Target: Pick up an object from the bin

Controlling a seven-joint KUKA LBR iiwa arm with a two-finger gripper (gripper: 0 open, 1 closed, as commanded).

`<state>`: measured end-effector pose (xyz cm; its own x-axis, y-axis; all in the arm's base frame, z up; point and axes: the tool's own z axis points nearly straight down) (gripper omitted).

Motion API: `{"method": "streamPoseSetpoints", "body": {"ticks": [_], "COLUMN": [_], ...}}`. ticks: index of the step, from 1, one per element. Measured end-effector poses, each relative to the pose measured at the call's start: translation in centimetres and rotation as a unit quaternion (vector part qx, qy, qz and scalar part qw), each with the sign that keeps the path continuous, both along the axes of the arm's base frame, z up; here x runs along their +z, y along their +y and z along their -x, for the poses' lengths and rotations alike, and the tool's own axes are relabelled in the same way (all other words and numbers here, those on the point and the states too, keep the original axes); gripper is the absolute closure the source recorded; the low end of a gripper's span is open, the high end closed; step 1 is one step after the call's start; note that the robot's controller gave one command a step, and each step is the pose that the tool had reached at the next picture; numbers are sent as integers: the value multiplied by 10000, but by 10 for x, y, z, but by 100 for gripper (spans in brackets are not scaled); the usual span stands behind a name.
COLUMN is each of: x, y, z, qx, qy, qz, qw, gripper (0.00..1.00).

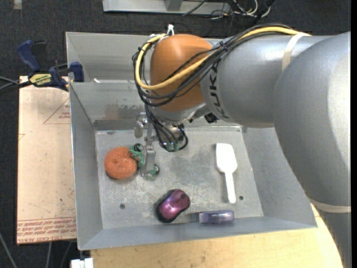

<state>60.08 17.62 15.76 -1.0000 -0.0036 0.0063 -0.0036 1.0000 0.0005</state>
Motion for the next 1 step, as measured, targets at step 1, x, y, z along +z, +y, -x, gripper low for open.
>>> {"method": "streamPoseSetpoints", "body": {"ticks": [1], "x": [5], "y": [-1], "z": [-2], "qx": [-17], "qy": [-37], "qz": [-7], "qw": [10000], "gripper": [0]}}
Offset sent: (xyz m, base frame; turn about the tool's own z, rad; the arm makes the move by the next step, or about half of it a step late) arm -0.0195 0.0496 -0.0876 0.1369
